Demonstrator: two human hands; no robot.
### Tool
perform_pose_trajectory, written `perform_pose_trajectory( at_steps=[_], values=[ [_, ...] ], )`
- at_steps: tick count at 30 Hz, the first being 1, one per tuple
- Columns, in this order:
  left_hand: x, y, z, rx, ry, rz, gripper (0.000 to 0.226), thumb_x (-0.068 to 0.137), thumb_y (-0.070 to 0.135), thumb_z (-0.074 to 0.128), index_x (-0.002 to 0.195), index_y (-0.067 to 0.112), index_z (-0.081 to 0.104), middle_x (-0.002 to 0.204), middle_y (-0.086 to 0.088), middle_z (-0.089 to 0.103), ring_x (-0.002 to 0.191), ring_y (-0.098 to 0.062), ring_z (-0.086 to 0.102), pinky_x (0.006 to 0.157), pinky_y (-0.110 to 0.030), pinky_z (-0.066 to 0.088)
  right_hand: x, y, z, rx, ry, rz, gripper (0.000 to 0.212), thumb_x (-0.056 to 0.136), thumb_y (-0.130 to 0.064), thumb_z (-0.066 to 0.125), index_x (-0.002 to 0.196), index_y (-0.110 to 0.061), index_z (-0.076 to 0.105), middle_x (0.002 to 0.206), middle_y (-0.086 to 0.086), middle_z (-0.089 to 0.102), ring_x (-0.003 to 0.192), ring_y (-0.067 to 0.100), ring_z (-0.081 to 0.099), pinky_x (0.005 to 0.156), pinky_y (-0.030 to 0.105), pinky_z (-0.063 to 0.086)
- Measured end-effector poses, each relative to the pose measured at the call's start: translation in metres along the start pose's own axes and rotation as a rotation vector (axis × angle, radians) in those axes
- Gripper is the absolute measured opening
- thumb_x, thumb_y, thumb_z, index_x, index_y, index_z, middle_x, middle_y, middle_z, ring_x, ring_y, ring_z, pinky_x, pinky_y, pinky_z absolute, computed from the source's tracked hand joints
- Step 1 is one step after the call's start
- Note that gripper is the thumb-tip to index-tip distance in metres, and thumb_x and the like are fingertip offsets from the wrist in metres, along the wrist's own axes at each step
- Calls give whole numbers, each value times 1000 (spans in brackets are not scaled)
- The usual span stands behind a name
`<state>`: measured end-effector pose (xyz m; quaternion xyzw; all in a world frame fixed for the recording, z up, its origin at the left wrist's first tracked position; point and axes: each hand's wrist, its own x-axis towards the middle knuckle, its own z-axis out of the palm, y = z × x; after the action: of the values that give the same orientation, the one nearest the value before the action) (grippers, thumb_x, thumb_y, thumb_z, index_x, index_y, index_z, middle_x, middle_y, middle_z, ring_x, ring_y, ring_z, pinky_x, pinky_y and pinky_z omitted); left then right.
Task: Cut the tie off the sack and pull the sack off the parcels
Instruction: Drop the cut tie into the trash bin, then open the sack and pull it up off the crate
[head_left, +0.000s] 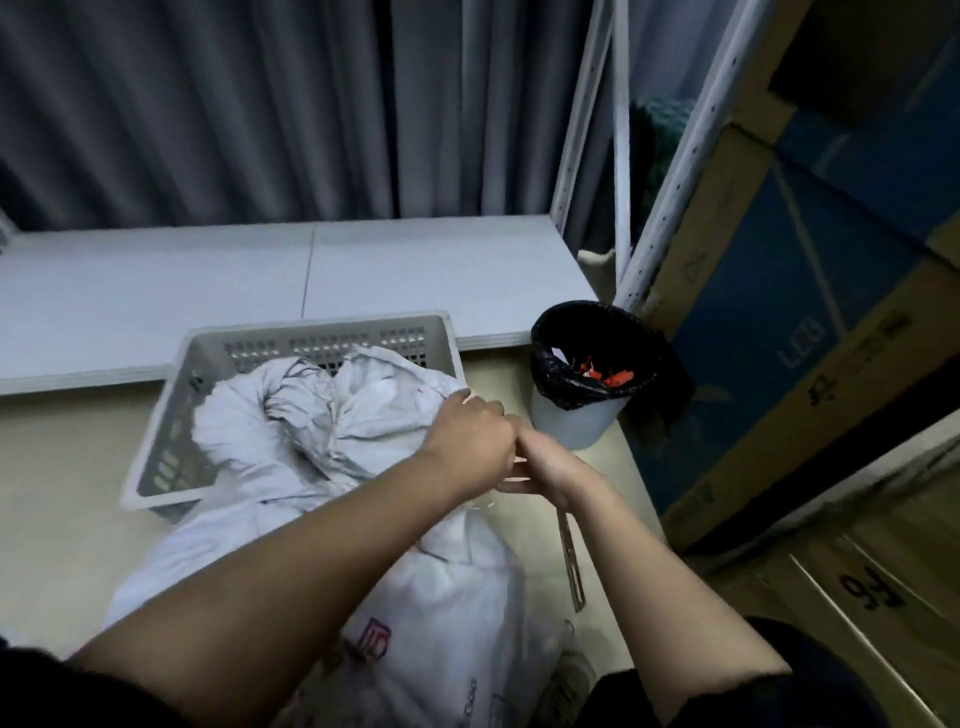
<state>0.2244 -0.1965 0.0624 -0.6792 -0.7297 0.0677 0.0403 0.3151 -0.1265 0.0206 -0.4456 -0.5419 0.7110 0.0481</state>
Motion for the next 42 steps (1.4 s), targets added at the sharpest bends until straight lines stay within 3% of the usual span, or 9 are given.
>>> perform_pose_trajectory(
  at_steps=[8, 15, 17, 26, 33, 35, 38, 40, 42],
  values=[
    [-89, -107, -35, -172, 188, -235, 60, 91, 48, 41, 145, 22, 33, 154, -7, 27, 143, -22, 23, 117, -38, 13, -32, -48, 86, -202, -67, -221, 75, 68, -58, 71, 131, -23, 51, 112, -6, 65, 88, 3, 60, 62, 14, 45],
    [-165, -179, -14, -554, 78, -757, 94, 78, 54, 59, 152, 20, 12, 158, -7, 23, 143, -27, 25, 114, -44, 28, -56, -99, 144, -487, -1, -552, 13, 68, -5, 62, 80, -10, 64, 73, -2, 62, 66, 10, 55, 65, 28, 45],
    [-181, -195, -8, -921, 50, -865, 119, 58, 68, 70, 151, 21, 12, 154, -8, 31, 138, -28, 35, 110, -42, 35, -71, -131, 153, -442, 37, -647, 26, 74, 11, 51, 68, -15, 55, 61, -3, 53, 49, 1, 46, 54, 26, 39],
    [-185, -191, -21, -1683, -23, -478, 74, 52, 48, 83, 119, 27, 60, 119, 7, 69, 112, -14, 63, 106, -37, 44, -125, -220, 178, -245, -72, -891, 14, 65, -8, 48, 72, -14, 60, 65, -4, 52, 61, 7, 45, 55, 22, 37],
    [-173, -171, -39, -1828, 448, -796, 45, 76, 22, 78, 115, 6, 62, 102, -9, 72, 87, -18, 68, 67, -23, 51, -107, -200, 163, -589, 986, -1093, 58, 85, -28, 57, 138, -14, 39, 134, 4, 48, 122, 23, 43, 99, 40, 33],
    [-169, -170, -55, -2039, 466, -886, 26, 87, 29, 65, 100, 6, 66, 76, -6, 73, 70, -16, 67, 52, -18, 49, -105, -178, 167, -561, 909, -1173, 46, 84, -22, 60, 127, -14, 47, 120, 3, 54, 111, 22, 50, 94, 36, 37],
    [-162, -169, -76, -2144, 558, -854, 24, 93, 25, 52, 71, 15, 56, 44, 6, 59, 34, -4, 50, 35, -9, 33, -98, -135, 180, -575, 324, -921, 33, 84, -21, 62, 114, -18, 50, 96, -4, 59, 89, 17, 59, 87, 39, 48],
    [-160, -165, -85, -2121, 657, -803, 22, 91, 21, 51, 71, 16, 57, 57, 5, 62, 39, -4, 54, 40, -12, 38, -89, -102, 193, -640, -51, -697, 70, 74, -30, 73, 134, -17, 39, 121, 0, 53, 110, 15, 54, 102, 35, 43],
    [-160, -158, -90, -2035, 742, -758, 23, 92, 16, 47, 72, 16, 60, 65, 1, 65, 51, -7, 62, 50, -16, 47, -75, -79, 205, -619, -59, -653, 103, 65, -32, 77, 147, -16, 18, 140, -1, 37, 127, 16, 42, 110, 32, 35]
  ],
)
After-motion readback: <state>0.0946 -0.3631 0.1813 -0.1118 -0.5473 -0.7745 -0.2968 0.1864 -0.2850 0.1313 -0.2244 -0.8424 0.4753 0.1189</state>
